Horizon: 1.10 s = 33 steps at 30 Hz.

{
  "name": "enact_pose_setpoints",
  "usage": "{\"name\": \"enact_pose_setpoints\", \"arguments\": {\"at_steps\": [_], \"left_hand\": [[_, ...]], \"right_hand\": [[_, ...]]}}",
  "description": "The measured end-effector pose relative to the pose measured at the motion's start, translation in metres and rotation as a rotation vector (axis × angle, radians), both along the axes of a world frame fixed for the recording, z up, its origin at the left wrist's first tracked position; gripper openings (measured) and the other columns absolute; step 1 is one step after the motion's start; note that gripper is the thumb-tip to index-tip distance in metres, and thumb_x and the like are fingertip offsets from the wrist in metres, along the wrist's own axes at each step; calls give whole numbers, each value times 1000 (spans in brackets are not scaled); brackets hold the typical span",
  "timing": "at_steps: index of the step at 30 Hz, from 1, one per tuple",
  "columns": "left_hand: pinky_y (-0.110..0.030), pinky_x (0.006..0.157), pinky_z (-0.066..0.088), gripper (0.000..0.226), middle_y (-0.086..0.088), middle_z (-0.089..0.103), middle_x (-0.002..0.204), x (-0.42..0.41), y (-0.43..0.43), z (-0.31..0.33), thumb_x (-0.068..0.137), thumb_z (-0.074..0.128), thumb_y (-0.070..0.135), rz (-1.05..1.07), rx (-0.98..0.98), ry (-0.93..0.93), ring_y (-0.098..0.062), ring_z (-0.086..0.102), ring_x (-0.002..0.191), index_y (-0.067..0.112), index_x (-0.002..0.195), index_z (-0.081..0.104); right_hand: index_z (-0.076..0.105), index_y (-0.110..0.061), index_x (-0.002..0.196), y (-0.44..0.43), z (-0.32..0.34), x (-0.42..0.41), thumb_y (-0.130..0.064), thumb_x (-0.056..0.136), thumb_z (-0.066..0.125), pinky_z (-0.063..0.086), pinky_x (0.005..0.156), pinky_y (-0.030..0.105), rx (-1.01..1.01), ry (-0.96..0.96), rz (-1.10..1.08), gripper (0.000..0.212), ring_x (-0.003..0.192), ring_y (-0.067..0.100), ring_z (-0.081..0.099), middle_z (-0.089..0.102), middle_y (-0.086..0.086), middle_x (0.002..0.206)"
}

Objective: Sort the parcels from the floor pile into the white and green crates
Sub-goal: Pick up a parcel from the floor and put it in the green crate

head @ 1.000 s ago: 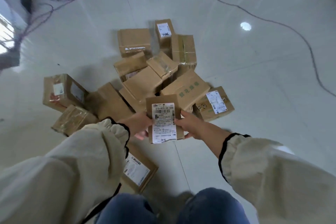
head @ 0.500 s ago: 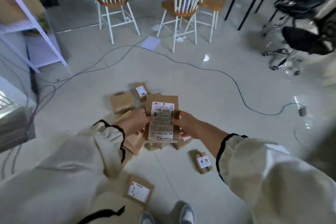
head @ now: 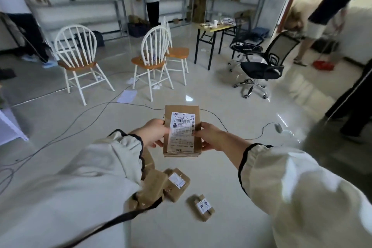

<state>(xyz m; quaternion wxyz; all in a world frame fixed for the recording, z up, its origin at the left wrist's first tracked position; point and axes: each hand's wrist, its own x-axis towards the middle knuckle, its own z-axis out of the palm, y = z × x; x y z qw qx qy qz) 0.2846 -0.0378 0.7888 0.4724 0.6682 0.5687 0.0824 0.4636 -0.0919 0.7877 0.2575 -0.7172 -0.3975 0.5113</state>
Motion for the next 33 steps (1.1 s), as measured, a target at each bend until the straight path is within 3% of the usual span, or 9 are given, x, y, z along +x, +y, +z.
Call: {"name": "enact_pose_setpoints", "arguments": {"at_steps": [4, 12, 17, 23, 27, 29, 33], "left_hand": [[-34, 76, 48, 26, -5, 67, 109, 48, -10, 13, 94, 49, 29, -85, 12, 25, -27, 68, 90, 22, 117, 58], [-30, 71, 43, 23, -6, 67, 111, 171, -32, 34, 93, 48, 25, -375, 42, 12, -28, 67, 84, 24, 113, 58], [-32, 74, 45, 24, -6, 65, 112, 258, -60, 53, 94, 49, 28, -644, 62, -2, -26, 67, 81, 24, 117, 55], [-35, 76, 47, 18, -6, 66, 108, 341, -149, 69, 95, 50, 29, -1004, 62, -81, -26, 66, 85, 23, 112, 53], [-30, 62, 52, 16, -6, 67, 84, 375, -234, 70, 94, 55, 23, -1174, 13, -158, -23, 66, 70, 10, 103, 56], [-28, 58, 48, 14, -4, 66, 81, 378, -282, 71, 95, 54, 24, -1298, 45, -161, -20, 64, 62, 13, 102, 56], [-34, 67, 50, 9, 3, 67, 83, 377, -374, 72, 95, 54, 33, -1525, 82, -171, -19, 67, 70, 25, 99, 54]], "right_hand": [[49, -15, 119, -28, 9, 39, -11, 97, 48, 57, 76, 37, 20, 43, -124, 22, 97, 27, 64, 63, 6, 104], [49, -11, 123, -88, 21, 134, -9, 97, 47, 53, 89, 50, 81, 39, -459, 26, 95, 28, 61, 60, 7, 106], [51, -20, 125, -158, 39, 185, -12, 97, 51, 52, 90, 52, 142, 61, -743, 30, 105, 29, 63, 61, 3, 110], [52, -22, 128, -279, 62, 209, -11, 97, 51, 55, 84, 48, 208, 5, -1071, 33, 106, 28, 64, 64, 7, 117], [50, -22, 132, -371, 69, 199, -9, 95, 54, 57, 82, 44, 213, -34, -1299, 40, 107, 27, 65, 64, 7, 120], [49, -21, 133, -419, 69, 186, -7, 94, 54, 57, 84, 46, 208, -37, -1398, 42, 107, 27, 65, 65, 8, 118], [49, -20, 133, -504, 68, 149, -1, 93, 47, 56, 85, 46, 222, -33, -1598, 44, 109, 30, 63, 63, 10, 120]]}}
